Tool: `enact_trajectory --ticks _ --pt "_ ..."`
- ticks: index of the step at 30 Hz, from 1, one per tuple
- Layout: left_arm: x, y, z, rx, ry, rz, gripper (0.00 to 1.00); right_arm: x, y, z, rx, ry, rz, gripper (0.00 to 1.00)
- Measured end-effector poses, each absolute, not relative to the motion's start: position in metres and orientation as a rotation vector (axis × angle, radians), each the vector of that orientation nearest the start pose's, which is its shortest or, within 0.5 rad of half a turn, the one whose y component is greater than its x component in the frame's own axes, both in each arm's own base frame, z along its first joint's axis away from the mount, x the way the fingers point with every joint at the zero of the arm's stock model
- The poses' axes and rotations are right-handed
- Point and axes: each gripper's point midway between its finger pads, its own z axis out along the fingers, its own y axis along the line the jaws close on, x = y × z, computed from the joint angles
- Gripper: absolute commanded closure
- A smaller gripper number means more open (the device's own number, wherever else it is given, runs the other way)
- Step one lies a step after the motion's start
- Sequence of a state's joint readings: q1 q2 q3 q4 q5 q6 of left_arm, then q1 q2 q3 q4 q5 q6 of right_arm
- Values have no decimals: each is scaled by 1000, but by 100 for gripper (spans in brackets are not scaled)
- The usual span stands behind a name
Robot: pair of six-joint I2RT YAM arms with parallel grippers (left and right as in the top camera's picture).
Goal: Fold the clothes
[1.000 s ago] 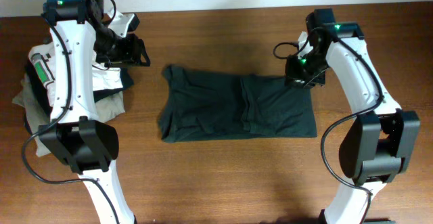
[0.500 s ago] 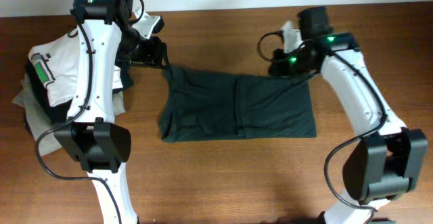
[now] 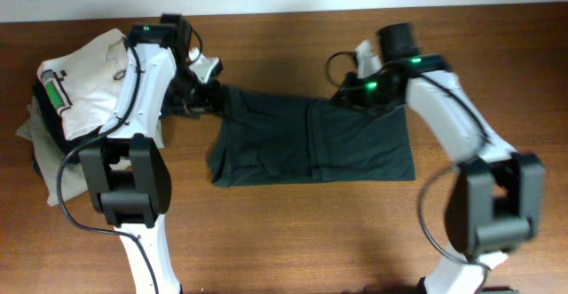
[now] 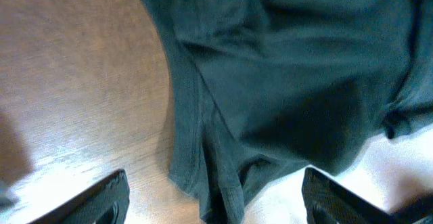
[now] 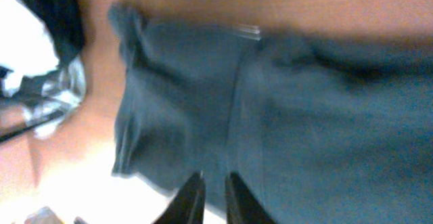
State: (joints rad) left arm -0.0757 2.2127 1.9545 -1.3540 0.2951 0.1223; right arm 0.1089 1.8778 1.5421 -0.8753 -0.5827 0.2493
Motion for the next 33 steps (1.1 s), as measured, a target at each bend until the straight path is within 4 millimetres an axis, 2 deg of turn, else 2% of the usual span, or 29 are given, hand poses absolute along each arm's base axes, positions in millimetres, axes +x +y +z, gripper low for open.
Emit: enact_trajectory --ticks 1,2,4,6,8,11,12,14,17,19,20,21,22,24,27,29,30,32,33 --pt "416 -81 64 260 3127 -463 13 400 116 167 54 2739 880 82" --pt "410 -81 41 207 3150 -461 13 394 108 171 65 2749 873 82" --pt "412 -81 15 173 3117 -459 13 377 90 167 101 2819 869 82" --pt "407 -87 11 162 3076 -534 13 373 76 165 120 2831 859 82" --pt "404 -101 13 179 3024 -661 15 374 75 165 97 2825 855 83" --pt "391 -138 15 269 2977 -848 29 374 75 165 90 2824 854 83" --pt "389 -145 14 291 2971 -865 42 374 75 165 90 2825 854 83" --pt "389 -152 12 325 2957 -868 99 373 75 165 89 2827 854 83" --pt "378 -154 -1 319 3000 -893 99 372 75 164 92 2831 856 83" --pt "367 -147 0 286 3081 -871 99 371 75 164 94 2835 857 83" --pt "358 -136 2 256 3155 -821 51 371 75 164 94 2837 858 83" --pt "362 -117 7 217 3195 -716 28 371 75 164 95 2838 857 83" --pt "369 -107 12 210 3192 -669 23 370 75 164 96 2839 858 83" --pt "382 -90 19 167 3177 -593 21 371 75 164 96 2838 858 83" --pt "377 -89 10 170 3176 -585 16 371 75 164 95 2838 857 83" --pt "377 -92 10 158 3086 -662 16 371 75 164 94 2837 858 83" --pt "377 -94 11 141 3018 -743 19 371 75 164 94 2838 858 83" --pt "379 -97 12 107 2915 -896 33 371 75 164 95 2838 858 83" --pt "379 -98 12 91 2875 -968 53 371 75 164 96 2838 858 83"
